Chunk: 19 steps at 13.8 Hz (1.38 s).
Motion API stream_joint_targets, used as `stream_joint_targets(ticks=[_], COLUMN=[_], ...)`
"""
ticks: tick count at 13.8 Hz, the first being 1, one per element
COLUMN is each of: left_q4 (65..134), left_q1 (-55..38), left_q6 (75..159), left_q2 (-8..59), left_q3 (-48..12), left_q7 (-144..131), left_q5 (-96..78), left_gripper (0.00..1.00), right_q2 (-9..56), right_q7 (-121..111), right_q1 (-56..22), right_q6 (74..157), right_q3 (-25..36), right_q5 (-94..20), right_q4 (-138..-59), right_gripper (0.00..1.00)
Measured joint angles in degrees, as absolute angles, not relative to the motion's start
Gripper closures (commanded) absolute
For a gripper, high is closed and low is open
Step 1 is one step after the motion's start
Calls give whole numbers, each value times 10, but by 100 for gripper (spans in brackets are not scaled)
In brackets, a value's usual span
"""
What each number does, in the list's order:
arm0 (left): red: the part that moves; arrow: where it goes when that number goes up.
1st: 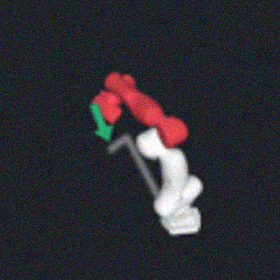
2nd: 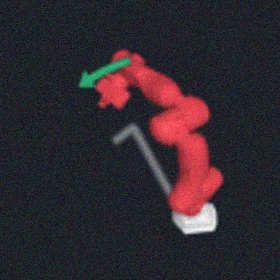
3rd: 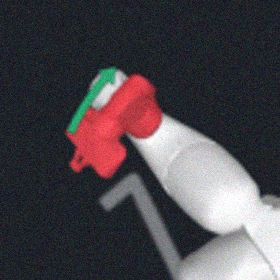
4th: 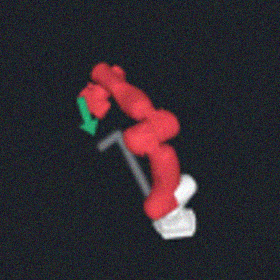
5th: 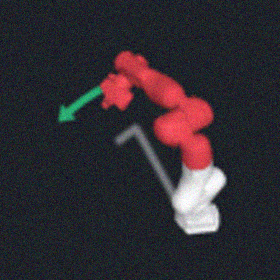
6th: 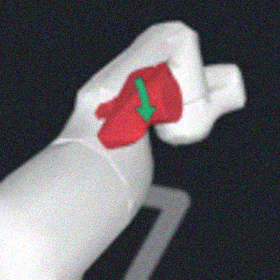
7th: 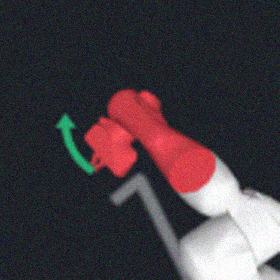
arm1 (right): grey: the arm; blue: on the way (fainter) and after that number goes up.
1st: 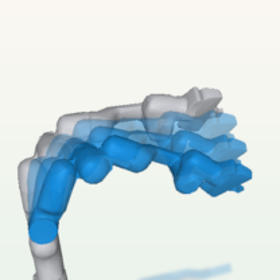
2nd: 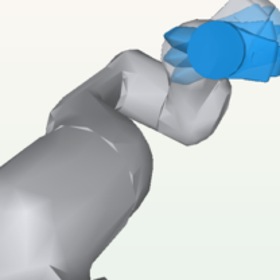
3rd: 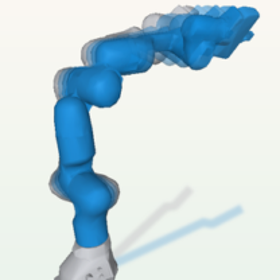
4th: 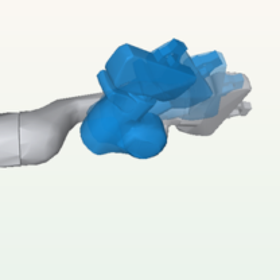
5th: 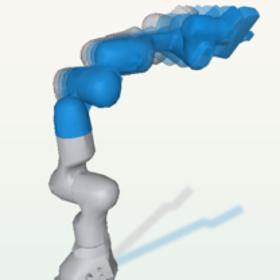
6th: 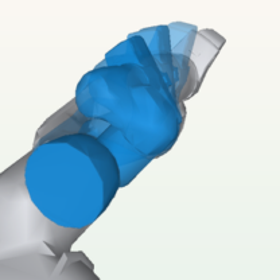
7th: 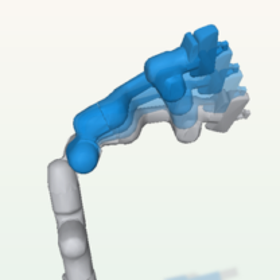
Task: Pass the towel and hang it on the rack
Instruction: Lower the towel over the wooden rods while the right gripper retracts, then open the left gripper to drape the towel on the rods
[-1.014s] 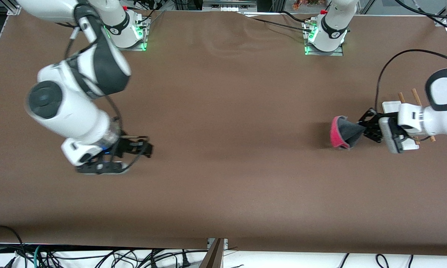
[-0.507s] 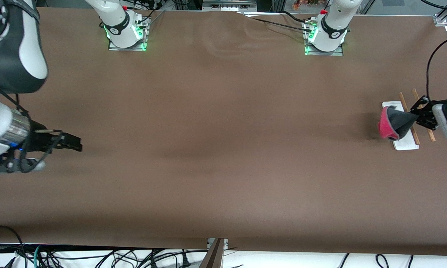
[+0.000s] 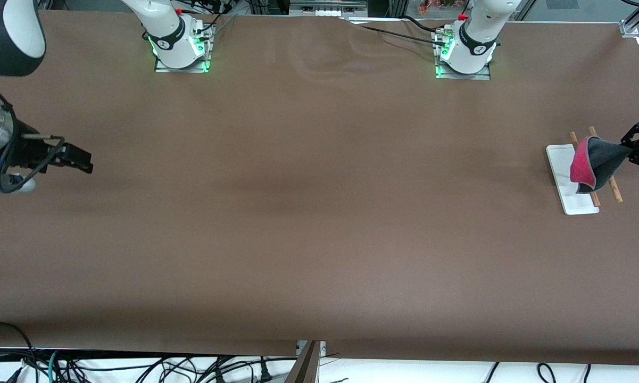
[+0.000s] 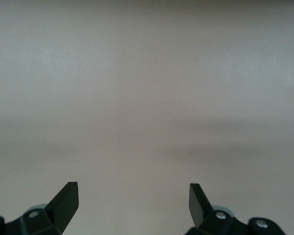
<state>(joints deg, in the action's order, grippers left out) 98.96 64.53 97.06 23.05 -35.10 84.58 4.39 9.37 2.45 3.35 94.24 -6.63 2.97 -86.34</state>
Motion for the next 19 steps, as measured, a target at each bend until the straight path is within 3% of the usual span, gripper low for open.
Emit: stream_joint_targets(ticks=[5, 17, 19], left_q4=[967, 928, 917], left_q1=[647, 647, 647], left_q6=[971, 996, 996], left_q2=[264, 335, 344], left_q3=[-329, -298, -297], left_q7=[867, 916, 918], left_q5=[76, 105, 105], left_gripper=[100, 100, 92], right_q2=[27, 38, 40], right_q7=[24, 19, 19], right_q1=[33, 26, 26], right_q6=[943, 940, 940], right_q3=[-66, -67, -67], right_q5=[30, 31, 31], right_q4=[-899, -895, -893], right_gripper=[0, 0, 0])
